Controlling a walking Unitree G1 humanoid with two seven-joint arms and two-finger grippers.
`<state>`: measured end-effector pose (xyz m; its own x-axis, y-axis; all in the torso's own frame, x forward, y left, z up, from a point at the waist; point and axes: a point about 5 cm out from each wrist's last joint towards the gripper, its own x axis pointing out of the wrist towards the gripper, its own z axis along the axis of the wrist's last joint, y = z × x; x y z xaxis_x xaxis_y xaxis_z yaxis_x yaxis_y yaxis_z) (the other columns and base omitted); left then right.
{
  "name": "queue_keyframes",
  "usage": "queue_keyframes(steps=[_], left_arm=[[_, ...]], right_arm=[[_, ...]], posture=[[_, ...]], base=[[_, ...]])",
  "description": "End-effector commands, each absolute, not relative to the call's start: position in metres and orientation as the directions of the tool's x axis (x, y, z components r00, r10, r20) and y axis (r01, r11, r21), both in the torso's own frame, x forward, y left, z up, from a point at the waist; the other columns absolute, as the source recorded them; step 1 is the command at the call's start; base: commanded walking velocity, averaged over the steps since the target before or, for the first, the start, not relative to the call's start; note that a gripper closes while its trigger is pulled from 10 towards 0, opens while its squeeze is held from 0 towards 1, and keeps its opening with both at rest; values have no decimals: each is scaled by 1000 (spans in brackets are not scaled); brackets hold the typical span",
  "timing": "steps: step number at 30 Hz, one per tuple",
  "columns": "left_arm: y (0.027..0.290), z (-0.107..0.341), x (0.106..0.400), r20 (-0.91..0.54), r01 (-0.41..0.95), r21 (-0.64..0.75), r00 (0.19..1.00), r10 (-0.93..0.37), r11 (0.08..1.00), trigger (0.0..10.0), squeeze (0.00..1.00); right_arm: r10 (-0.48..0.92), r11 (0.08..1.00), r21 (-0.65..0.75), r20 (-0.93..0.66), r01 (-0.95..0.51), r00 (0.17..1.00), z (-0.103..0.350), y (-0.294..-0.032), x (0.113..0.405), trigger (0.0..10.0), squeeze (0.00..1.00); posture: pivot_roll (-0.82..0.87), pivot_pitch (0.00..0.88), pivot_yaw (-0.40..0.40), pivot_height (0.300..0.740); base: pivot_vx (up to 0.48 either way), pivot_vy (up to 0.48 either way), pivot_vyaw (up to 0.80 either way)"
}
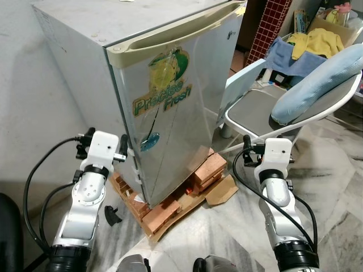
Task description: Restocking fridge
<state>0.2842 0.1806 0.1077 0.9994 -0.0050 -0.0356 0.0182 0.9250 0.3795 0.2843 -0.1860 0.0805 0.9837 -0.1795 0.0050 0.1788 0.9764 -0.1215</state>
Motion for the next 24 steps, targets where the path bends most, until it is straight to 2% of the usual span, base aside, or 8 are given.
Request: queue_keyframes(steps=[1, 6, 12, 17, 21, 23, 24], left_arm=[[176, 107, 287, -41, 52, 391, 998, -39, 919, 10000, 0], [166, 110, 295, -37, 106, 417, 994, -100, 903, 10000, 0], [165, 116, 301, -21, 110, 428, 993, -112, 897, 10000, 0], [177, 119, 300, 0, 42, 425, 999, -47, 904, 10000, 0], [187, 111, 285, -21, -3, 391, 1000, 13, 920, 10000, 0], [191, 103, 267, -49, -15, 382, 998, 36, 924, 10000, 0], [191, 103, 267, -49, -15, 382, 998, 36, 924, 10000, 0]], right_arm=[[-214, 971, -107, 15, 214, 977, 80, -189, 280, 10000, 0], [-249, 964, -98, 10, 248, 969, 74, -191, 275, 10000, 0], [-257, 962, -97, 6, 256, 966, 72, -190, 275, 10000, 0], [-207, 973, -99, 6, 207, 978, 74, -183, 282, 10000, 0], [-161, 981, -109, -9, 159, 987, 74, -179, 285, 10000, 0], [-118, 986, -118, -23, 115, 993, 73, -176, 284, 10000, 0], [-118, 986, -118, -23, 115, 993, 73, -176, 284, 10000, 0]], posture=[[14, 0, 52, 740], [2, 0, 94, 740], [9, 0, 97, 740], [41, 0, 45, 740], [72, 0, -13, 740], [89, 14, -49, 740], [89, 14, -49, 740]], base=[[0, 0, 0], [0, 0, 0], [0, 0, 0], [0, 0, 0], [0, 0, 0], [0, 277, 0], [0, 307, 0]])
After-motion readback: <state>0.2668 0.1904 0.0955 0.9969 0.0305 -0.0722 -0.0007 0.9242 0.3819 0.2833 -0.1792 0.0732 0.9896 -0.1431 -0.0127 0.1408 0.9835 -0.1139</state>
